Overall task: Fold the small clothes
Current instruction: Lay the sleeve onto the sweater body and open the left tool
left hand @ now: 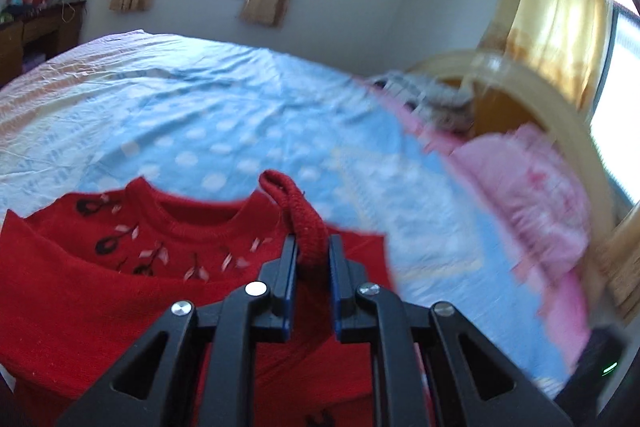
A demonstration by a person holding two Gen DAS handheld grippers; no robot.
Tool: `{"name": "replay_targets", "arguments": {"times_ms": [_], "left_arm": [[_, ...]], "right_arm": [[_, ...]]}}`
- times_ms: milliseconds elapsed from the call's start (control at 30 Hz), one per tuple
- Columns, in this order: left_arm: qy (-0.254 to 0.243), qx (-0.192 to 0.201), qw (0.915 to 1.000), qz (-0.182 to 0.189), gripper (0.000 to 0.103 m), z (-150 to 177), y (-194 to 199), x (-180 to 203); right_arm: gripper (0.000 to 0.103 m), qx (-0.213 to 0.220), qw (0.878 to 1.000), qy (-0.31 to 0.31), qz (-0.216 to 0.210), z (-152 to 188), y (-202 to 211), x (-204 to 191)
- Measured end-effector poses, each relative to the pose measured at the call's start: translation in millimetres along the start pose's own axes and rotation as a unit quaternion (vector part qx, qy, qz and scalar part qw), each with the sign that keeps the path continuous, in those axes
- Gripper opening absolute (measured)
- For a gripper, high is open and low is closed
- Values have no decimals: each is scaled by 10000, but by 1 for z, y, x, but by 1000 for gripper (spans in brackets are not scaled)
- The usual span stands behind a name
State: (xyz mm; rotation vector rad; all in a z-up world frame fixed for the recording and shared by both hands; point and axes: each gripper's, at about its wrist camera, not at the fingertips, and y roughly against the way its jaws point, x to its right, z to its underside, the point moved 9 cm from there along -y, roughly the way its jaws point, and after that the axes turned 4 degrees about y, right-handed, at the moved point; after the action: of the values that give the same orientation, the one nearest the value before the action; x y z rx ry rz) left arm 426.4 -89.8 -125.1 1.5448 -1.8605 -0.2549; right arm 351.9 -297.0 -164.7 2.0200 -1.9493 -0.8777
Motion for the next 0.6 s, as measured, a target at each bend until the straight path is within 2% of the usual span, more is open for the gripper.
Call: {"name": "replay_targets", "arguments": {"times_ms": [100,167,233,267,333,400,500,533,600], "left_arm": [[-235,-118,9993,-269,23,13,8,-7],[-489,-32,9982,-339,32,20,29,-13],[-686,167,9961,-520,49,28,59,-26],[-716,273,9952,-601,64,30,73,-34],[-762,480,9916,-930,77,40,107,-63],[-710,507,9875,-1310,78,47,125,-96],[-642,222,9737,-2177,78,64,141,-154],[-575,118,9701,-2356,78,69,142,-169],[-312,-51,9707,-2384,78,75,140,-191]], "right_arm": [[89,-73,10000,3,7,1,-3,0],[89,-117,9999,42,-14,2,-4,-1],[89,-119,9999,81,-19,3,-5,-4],[89,-116,9999,120,-38,3,-5,-6],[88,-112,9997,195,-92,4,-5,-12],[88,-106,9994,262,-203,6,-4,-18],[89,-116,9983,402,-411,11,-3,-31],[88,-147,9975,470,-505,13,-3,-37],[88,-203,9961,589,-625,18,-3,-48]]}}
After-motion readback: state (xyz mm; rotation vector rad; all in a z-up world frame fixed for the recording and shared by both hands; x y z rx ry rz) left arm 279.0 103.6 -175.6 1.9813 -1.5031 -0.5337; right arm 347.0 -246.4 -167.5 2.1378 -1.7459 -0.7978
